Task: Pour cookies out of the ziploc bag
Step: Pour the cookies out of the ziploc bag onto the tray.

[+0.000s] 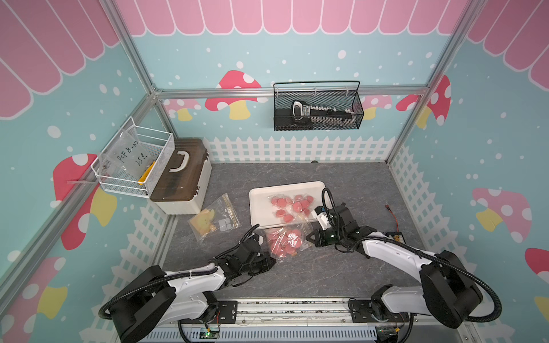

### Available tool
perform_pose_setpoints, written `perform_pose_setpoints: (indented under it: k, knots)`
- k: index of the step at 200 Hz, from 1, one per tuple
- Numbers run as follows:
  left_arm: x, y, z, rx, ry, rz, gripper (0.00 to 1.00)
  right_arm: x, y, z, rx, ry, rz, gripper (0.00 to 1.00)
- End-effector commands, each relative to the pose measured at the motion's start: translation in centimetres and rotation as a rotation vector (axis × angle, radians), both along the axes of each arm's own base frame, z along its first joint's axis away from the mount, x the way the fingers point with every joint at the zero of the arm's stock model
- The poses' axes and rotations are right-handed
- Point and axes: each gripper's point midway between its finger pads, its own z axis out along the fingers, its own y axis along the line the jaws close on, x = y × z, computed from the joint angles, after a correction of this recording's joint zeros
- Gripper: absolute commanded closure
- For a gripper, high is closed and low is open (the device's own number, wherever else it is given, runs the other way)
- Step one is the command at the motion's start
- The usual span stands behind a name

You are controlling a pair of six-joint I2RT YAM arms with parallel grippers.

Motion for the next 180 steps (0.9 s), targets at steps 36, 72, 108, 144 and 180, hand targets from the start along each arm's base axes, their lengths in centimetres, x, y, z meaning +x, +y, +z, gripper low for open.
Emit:
perform_pose_setpoints:
  k: [36, 72, 108, 144, 180]
  knots:
    - [1.4, -0.2, 2.8, 0.024, -0.077, 0.008, 1.0, 0.3, 0.4, 2.2, 0.015, -0.063, 0.026, 1.0]
    - [2.0, 0.1, 4.3, 0.038, -0.119, 0.011, 1.0, 0.6, 0.5, 3.3, 0.023, -0.09, 0.032, 1.0]
    - [2.5, 0.5, 5.6, 0.062, -0.136, 0.02, 1.0, 1.0, 0.7, 4.1, 0.025, -0.107, 0.033, 1.0]
    - [3.3, 1.0, 6.6, 0.058, -0.15, 0.038, 1.0, 1.3, 0.8, 4.8, 0.027, -0.116, 0.032, 1.0]
    - [4.3, 1.8, 7.3, 0.064, -0.156, 0.065, 1.0, 1.8, 1.0, 5.6, 0.027, -0.134, 0.028, 1.0]
